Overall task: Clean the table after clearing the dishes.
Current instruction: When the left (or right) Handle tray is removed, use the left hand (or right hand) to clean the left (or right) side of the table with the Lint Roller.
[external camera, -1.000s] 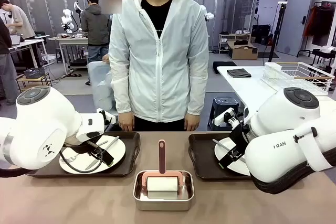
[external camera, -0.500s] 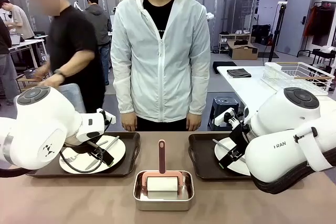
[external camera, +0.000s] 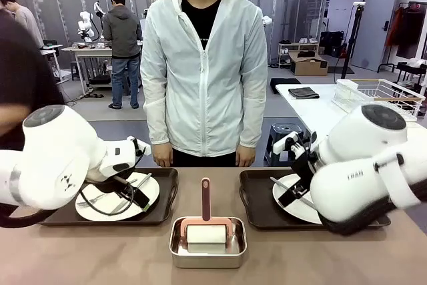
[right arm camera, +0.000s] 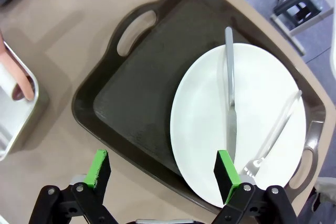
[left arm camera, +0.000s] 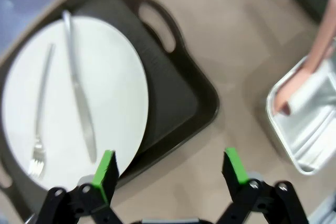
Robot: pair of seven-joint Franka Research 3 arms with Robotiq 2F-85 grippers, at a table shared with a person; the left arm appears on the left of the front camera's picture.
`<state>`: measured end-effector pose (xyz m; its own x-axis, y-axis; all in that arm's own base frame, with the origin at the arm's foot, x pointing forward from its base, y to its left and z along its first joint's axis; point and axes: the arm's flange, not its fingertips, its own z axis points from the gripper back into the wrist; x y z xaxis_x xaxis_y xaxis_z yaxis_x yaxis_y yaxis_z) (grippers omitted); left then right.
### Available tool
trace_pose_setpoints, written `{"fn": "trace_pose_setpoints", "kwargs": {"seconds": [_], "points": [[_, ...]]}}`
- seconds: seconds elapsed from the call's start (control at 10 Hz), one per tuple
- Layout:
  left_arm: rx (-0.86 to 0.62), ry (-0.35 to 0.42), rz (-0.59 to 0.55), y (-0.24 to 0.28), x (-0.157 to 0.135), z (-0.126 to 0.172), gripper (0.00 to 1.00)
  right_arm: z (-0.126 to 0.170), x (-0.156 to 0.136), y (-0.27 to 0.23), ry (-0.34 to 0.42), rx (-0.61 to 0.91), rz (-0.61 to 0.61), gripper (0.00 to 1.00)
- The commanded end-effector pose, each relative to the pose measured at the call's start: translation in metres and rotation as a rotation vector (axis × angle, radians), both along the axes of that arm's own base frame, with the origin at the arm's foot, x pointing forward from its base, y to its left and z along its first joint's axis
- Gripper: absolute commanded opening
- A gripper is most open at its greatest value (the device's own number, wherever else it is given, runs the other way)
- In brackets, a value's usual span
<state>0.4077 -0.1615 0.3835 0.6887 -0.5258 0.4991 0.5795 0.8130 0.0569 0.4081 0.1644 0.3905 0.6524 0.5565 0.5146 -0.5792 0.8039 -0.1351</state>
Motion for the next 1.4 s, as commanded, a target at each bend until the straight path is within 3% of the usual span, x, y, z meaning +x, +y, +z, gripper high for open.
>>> {"fn": "trace_pose_setpoints", "kwargs": {"seconds": [0.0,0.2,0.5,0.8,1.0,1.1,1.3], "points": [[-0.041,0.068,-0.049,0.022,0.020,0.036,1.00,0.037,0.022,-0.012,0.125,0.109,0.048,1.00],[-0.138,0.147,-0.057,0.042,0.036,0.060,1.00,0.057,0.043,-0.021,0.249,0.246,0.049,1.00],[-0.505,0.269,-0.138,0.099,0.043,0.093,1.00,0.077,0.058,-0.058,0.445,0.563,0.034,1.00],[-0.860,0.323,-0.174,0.172,0.036,0.091,1.00,0.071,0.057,-0.116,0.591,0.860,0.020,1.00],[-1.064,0.361,-0.131,0.232,0.029,0.080,1.00,0.068,0.048,-0.165,0.685,1.028,0.038,1.00],[-1.171,0.382,-0.043,0.273,0.023,0.073,1.00,0.068,0.041,-0.200,0.688,1.102,0.017,1.00],[-1.271,0.363,0.098,0.332,0.006,0.063,1.00,0.068,0.019,-0.261,0.622,1.153,0.010,1.00]]}}
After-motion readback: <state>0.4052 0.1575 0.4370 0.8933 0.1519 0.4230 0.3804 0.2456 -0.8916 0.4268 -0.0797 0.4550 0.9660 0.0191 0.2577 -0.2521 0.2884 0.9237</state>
